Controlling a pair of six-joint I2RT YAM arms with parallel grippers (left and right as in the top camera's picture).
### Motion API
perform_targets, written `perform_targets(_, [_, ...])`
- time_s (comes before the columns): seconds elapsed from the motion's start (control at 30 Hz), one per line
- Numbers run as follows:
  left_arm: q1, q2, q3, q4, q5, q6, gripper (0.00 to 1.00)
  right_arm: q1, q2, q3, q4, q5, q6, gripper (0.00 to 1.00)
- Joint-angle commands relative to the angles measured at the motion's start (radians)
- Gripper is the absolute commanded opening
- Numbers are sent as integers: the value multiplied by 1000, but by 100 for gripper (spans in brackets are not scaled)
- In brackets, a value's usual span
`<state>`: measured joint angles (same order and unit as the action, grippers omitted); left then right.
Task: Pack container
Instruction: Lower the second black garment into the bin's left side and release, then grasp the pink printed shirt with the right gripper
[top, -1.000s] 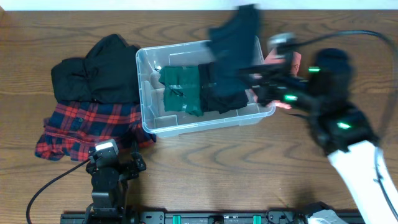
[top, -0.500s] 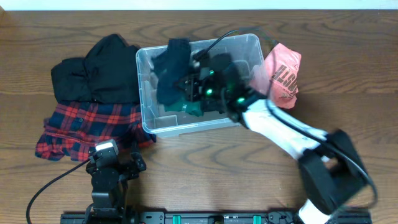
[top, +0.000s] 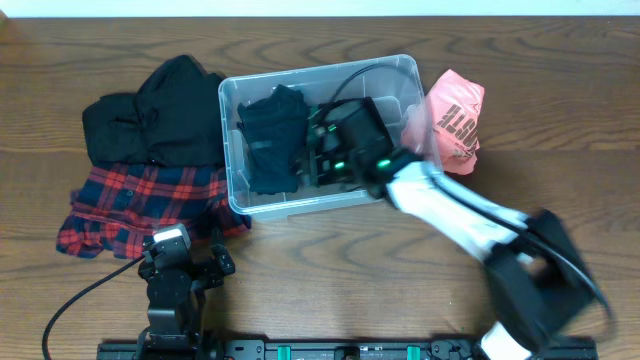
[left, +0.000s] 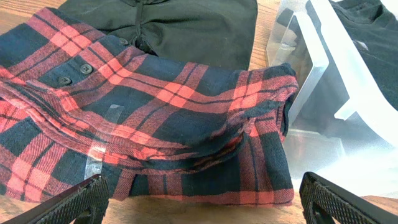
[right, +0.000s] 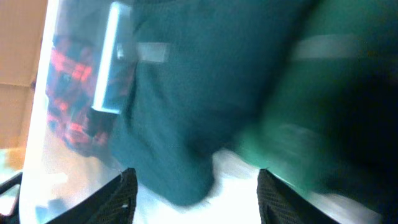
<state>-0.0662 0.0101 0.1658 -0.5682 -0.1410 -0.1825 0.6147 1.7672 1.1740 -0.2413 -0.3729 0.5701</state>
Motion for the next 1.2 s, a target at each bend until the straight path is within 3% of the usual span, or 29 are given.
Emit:
perform_targets(0.0, [5, -6, -15, 3, -4, 6, 98, -95, -214, 10, -80, 135, -151, 61])
perform_targets(0.23, [5, -6, -15, 3, -5, 6, 98, -423, -484, 10, -273, 140, -176, 73])
perform_targets(0.5, [5, -6, -15, 3, -4, 6, 98, -864, -378, 10, -398, -48, -256, 80])
perform_targets(0.83, [5, -6, -15, 3, -5, 6, 98, -895, 26, 10, -313, -183, -280, 79])
perform_targets(1.17, [5, -6, -15, 3, -4, 6, 98, -838, 245, 10, -116, -239, -255, 78])
